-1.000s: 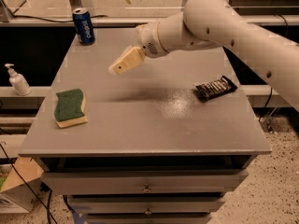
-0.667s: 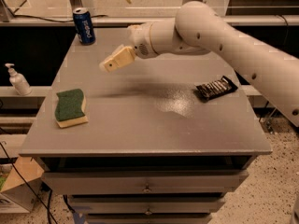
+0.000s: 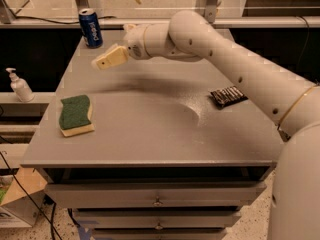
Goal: Move pepsi can near sponge
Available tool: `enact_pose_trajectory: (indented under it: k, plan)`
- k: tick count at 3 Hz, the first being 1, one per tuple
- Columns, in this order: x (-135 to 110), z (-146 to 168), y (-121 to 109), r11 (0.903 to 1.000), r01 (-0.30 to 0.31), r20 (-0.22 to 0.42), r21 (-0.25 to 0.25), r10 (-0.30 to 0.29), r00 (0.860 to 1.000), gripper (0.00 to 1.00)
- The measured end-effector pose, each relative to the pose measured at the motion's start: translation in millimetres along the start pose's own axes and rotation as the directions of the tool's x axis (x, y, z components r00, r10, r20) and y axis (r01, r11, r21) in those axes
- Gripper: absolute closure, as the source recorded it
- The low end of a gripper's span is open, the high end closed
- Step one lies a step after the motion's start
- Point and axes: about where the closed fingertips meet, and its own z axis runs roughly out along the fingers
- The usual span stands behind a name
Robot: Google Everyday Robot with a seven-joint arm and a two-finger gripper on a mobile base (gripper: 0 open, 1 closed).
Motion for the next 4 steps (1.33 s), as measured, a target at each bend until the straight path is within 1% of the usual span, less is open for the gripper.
enact_pose_trajectory:
  k: [1, 2, 3, 4]
  plan:
    - [-0.8, 2.4, -0.8, 1.0, -0.001, 0.004, 0.0, 0.001, 1.0, 0.0]
    - [10.6, -1.2, -0.3, 0.999, -0.036, -0.001, 0.028, 0.036, 0.999, 0.0]
    - [15.8, 13.4, -6.5, 0.9975, -0.041, 0.011, 0.058, 0.041, 0.999, 0.0]
    - [11.9, 32.3, -17.5, 0.9971, -0.012, 0.024, 0.075, 0.01, 1.0, 0.0]
